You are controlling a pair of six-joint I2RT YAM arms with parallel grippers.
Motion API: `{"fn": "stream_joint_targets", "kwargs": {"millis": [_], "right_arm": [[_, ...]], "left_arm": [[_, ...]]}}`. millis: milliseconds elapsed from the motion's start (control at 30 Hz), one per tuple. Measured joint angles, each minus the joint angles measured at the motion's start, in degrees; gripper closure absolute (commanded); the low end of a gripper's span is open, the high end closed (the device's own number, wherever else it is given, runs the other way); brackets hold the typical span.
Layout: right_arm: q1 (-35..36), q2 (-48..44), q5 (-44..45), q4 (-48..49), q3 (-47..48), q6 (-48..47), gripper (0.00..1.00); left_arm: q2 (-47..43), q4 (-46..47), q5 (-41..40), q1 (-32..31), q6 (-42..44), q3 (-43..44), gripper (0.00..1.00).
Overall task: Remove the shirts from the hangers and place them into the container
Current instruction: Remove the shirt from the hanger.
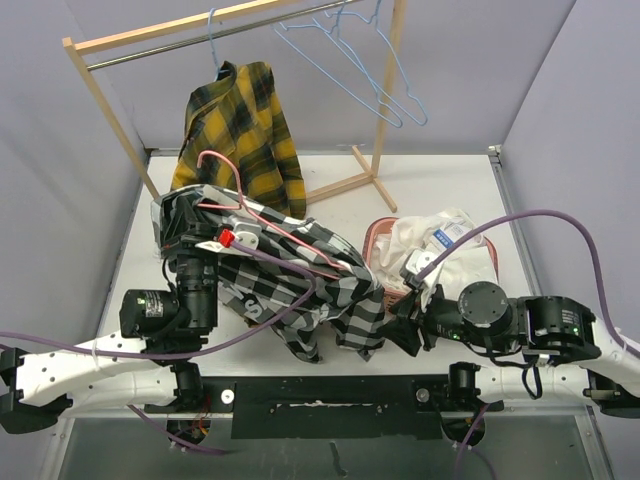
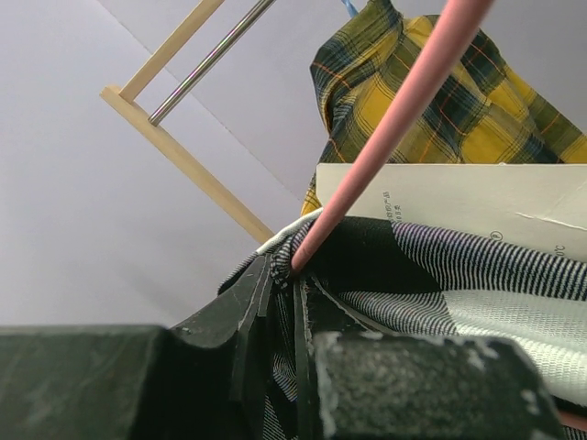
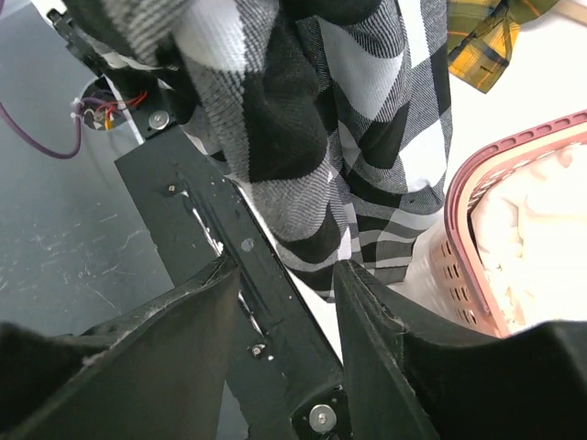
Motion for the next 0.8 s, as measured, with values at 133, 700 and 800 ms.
{"fn": "stream_joint_targets", "kwargs": {"millis": [133, 700, 800], "right_arm": [[0.00, 0.11, -0.59, 0.83, -1.60, -0.76, 0.52], [-0.04, -0.81, 1.44, 13.57, -3.43, -5.16, 0.87], [-0.04, -0.20, 3.02, 14.99, -5.86, -5.07, 1.00]], "left_arm": [[0.04, -1.14, -0.13, 0.00, -0.87, 0.09, 1.00], [-0.35, -7.28, -0.79, 0.00, -6.86, 0.09, 1.00], [-0.35, -7.56, -0.83, 0.00, -7.08, 0.09, 1.00]]}}
